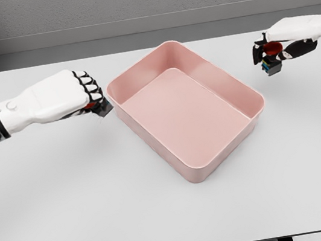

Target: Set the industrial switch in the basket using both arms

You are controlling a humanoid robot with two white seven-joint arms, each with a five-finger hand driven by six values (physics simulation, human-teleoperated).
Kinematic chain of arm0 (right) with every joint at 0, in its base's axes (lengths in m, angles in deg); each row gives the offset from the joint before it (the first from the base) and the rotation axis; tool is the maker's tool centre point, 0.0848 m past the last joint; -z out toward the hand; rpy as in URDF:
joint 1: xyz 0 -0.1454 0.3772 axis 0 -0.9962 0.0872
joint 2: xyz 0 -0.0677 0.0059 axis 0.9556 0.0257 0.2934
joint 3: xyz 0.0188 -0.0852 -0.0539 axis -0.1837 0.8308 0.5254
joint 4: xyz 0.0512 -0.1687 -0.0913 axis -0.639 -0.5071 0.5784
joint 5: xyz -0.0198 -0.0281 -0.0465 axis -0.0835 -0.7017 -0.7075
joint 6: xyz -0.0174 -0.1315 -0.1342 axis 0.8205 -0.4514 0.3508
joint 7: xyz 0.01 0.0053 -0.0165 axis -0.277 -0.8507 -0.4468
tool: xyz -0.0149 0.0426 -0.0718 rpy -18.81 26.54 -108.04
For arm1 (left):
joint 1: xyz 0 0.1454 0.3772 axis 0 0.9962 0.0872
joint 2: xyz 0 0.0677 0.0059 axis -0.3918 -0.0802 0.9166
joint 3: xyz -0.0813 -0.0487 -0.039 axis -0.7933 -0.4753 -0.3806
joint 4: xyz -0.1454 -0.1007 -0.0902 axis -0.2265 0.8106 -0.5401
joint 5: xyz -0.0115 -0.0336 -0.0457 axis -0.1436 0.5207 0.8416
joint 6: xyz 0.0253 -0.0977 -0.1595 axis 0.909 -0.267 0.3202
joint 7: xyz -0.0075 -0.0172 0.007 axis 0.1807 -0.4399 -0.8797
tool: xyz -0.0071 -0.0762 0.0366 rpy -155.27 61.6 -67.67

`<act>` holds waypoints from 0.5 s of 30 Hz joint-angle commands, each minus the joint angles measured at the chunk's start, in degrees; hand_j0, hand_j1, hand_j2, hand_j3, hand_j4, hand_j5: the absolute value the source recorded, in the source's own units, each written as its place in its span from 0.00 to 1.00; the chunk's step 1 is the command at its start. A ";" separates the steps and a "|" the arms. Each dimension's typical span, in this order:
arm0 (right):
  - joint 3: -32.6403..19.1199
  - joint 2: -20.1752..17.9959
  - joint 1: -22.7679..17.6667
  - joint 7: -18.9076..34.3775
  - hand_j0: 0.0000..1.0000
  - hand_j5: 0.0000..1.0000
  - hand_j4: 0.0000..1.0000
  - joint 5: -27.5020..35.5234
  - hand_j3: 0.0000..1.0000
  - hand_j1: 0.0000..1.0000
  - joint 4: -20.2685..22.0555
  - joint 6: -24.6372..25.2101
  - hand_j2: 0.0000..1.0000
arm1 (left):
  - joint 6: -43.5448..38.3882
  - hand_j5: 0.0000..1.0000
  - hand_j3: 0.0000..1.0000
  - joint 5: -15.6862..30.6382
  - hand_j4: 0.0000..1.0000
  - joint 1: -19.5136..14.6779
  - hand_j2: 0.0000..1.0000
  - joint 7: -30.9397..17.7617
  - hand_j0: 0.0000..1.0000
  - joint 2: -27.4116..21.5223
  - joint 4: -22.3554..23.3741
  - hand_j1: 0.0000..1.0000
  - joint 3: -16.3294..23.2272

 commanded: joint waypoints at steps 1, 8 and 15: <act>-0.10 0.22 0.26 0.01 0.50 0.50 0.50 0.35 0.50 0.50 0.43 0.12 0.50 | -0.06 0.43 0.43 0.26 0.43 0.00 0.43 -0.02 0.43 1.20 -0.11 0.43 0.09; -0.10 0.92 0.79 0.10 0.50 0.50 0.50 0.71 0.50 0.50 0.96 0.12 0.50 | -0.06 0.43 0.43 -0.17 0.43 -1.14 0.43 -0.11 0.43 3.66 -0.02 0.43 0.26; -0.10 2.15 1.85 0.80 0.50 0.50 0.50 1.23 0.50 0.50 0.87 0.12 0.50 | -0.06 0.43 0.43 -0.44 0.43 -3.52 0.43 -1.42 0.43 5.86 0.07 0.43 2.29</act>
